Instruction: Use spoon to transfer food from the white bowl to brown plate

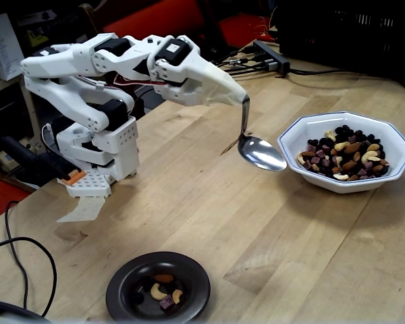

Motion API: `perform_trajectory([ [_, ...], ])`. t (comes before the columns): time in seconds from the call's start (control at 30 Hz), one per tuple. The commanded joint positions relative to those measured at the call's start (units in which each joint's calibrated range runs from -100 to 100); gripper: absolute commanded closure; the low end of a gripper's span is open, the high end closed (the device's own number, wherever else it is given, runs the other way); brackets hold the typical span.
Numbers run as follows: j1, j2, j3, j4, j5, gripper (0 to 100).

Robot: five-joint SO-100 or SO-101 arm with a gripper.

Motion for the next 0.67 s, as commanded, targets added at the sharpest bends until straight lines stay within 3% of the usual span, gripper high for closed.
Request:
perform_trajectory([
  [0.0,-0.4,-8.9,2.8,2.1,3.0,96],
  [0.27,-0.4,-16.1,6.6,8.0,2.3,96],
  [0.63,-0.6,-16.8,8.5,5.2,-0.5,96],
])
